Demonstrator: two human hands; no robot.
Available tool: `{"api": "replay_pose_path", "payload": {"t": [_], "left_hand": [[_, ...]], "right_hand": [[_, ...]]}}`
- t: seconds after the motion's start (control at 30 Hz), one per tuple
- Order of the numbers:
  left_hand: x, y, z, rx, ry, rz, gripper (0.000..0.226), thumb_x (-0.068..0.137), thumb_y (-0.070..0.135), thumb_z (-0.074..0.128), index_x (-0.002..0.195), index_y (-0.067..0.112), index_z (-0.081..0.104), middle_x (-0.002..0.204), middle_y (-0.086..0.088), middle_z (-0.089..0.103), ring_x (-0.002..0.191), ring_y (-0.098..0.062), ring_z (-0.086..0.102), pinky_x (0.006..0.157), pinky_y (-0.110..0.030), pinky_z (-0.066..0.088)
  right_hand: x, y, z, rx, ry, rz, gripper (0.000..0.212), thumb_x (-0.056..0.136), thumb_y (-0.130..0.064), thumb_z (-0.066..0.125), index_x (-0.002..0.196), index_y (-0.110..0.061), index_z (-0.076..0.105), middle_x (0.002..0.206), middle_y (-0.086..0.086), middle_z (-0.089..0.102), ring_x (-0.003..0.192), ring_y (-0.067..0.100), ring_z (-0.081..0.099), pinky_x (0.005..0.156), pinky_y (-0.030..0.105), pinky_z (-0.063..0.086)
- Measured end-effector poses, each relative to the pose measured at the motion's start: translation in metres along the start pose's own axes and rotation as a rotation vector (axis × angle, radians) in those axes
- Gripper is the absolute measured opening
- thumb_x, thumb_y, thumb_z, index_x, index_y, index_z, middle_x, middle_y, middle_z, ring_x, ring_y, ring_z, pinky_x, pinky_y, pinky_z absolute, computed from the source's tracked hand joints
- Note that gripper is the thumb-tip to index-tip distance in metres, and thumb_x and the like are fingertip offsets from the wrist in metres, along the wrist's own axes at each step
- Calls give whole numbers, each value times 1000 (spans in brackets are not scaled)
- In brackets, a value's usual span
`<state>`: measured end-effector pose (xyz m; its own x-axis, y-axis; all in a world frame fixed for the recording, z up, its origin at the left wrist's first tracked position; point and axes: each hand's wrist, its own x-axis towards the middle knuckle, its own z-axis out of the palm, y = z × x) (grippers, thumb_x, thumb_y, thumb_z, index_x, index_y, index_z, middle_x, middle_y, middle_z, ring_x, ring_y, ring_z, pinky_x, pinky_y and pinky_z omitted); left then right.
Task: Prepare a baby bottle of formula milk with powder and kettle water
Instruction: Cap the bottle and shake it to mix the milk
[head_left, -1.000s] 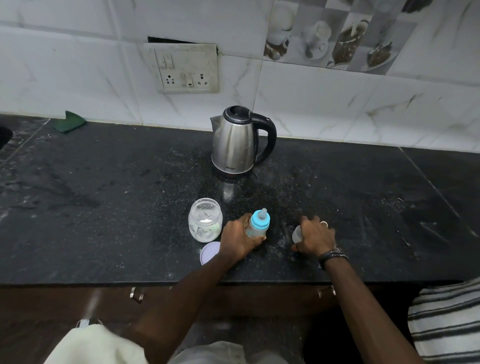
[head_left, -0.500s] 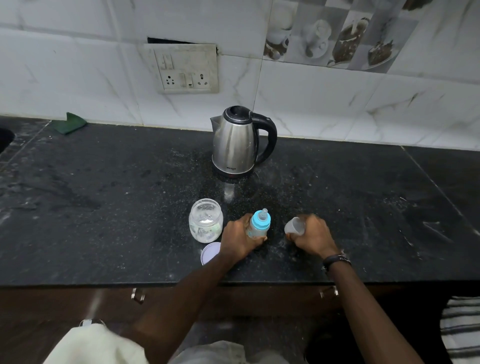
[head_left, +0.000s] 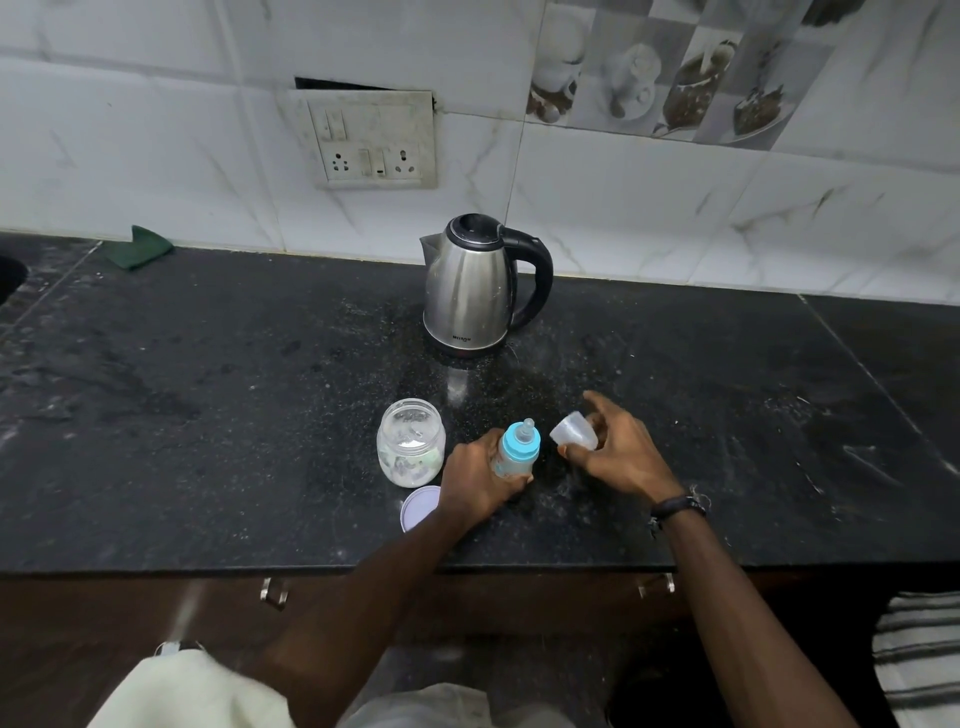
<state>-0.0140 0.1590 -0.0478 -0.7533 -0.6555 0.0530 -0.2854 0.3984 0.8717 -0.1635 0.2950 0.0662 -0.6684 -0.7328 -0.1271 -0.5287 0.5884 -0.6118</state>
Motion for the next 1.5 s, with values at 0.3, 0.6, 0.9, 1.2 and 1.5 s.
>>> {"api": "replay_pose_path", "payload": {"t": [0.3,0.6,0.9,1.2,1.5], "left_hand": [[1,0,0,17,7,22,73,65,52,80,129,24,59,115,7,73,104,-11,68,89,-38,56],[1,0,1,19,24,19,62,64,56,77,114,22,64,95,5,75,86,-11,70,76,-40,56],[2,-2,3,7,18,8,57,64,53,77,113,26,63,91,3,75,84,-17,72,72,-43,56],[2,-1,6,-12,34,-13,64,65,58,76,120,30,61,99,4,76,92,-18,73,78,-43,57],[-2,9,2,22,42,-11,68,66,59,73,125,31,55,98,3,75,90,-20,71,75,-43,56]], "right_hand": [[0,-33,-17,24,51,-249,48,76,-19,80,120,-23,65,113,-5,67,96,9,63,71,12,46],[9,-61,-2,-369,-189,-362,61,84,-19,74,141,-24,52,125,6,55,120,24,52,103,37,43],[10,-68,8,-471,-234,-391,47,82,-17,74,127,-21,61,119,7,55,115,25,53,96,38,47],[3,-58,19,-490,-144,-449,55,77,-18,73,129,-22,57,111,2,50,104,24,51,87,35,48],[3,-47,22,-377,-145,-435,61,82,-19,71,139,-25,52,113,-3,50,108,20,52,94,33,45]]}}
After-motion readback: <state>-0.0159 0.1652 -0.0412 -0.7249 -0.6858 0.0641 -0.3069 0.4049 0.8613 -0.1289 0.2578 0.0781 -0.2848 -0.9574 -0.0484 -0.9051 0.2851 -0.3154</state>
